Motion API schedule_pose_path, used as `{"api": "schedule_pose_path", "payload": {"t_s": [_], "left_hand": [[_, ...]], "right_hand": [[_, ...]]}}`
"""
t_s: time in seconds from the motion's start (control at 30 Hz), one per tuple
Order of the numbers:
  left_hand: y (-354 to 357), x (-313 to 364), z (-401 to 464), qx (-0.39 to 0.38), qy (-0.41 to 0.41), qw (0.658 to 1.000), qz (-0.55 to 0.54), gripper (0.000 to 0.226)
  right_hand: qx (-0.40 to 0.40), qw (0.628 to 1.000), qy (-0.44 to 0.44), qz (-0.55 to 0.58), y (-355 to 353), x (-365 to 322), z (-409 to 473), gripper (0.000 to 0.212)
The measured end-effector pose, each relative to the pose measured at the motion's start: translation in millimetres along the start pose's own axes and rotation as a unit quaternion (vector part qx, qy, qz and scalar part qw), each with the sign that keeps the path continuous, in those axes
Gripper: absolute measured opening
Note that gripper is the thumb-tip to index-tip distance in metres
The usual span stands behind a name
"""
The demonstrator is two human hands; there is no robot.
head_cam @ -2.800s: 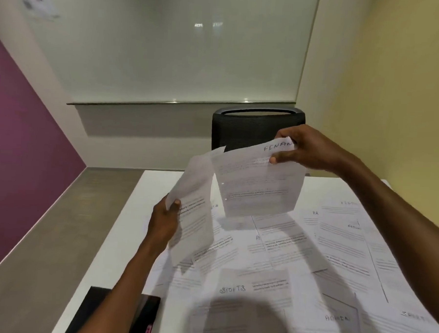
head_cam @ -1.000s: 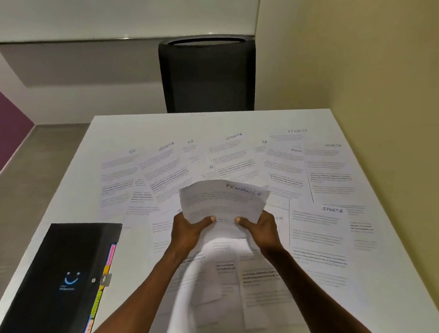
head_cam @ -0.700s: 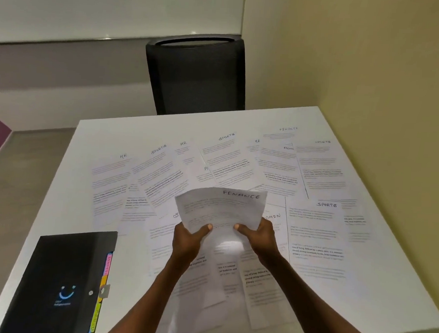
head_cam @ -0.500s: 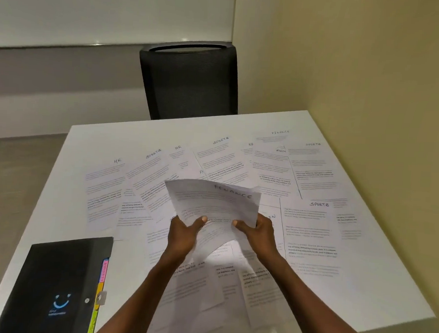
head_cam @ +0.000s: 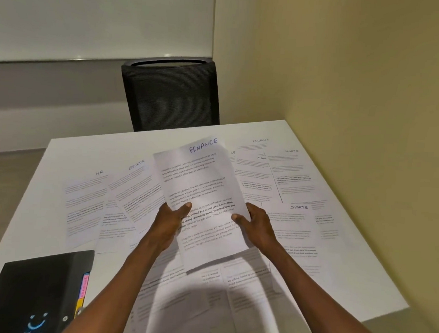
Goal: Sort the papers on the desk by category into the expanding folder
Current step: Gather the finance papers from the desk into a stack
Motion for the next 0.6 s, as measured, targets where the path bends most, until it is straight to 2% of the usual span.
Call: {"api": "schedule_pose_path", "payload": {"t_s": [0.23, 0.37, 0.43, 0.5, 0.6], "left_hand": [[33, 11, 8, 0.012, -0.021, 0.999, -0.027, 0.042], [63, 21, 24, 0.016, -0.031, 0.998, -0.049, 0.029], [76, 29, 33, 0.028, -0.03, 0.997, -0.059, 0.024], [90, 39, 44, 0.039, -0.027, 0.996, -0.07, 0.022], [108, 54, 63, 0.058, -0.02, 0.995, -0.079, 0.021]], "right_hand": [[-0.016, 1.0, 0.003, 0.021, -33, 10, 21, 0.023], [-0.034, 0.999, 0.004, 0.005, -64, 22, 51, 0.011], [-0.029, 0.999, 0.0, -0.015, -81, 30, 73, 0.036], [-0.016, 1.0, -0.003, -0.027, -100, 37, 100, 0.046], [0.015, 1.0, 0.026, 0.005, -125, 53, 147, 0.033]]}}
Point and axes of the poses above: each hand's wrist, its own z-axis towards the middle knuckle, its own y-axis out of the palm, x = y × z, the point moved 5 cm from there along z, towards the middle knuckle, and after that the axes turned 15 degrees about -y, right-handed, at the moved point
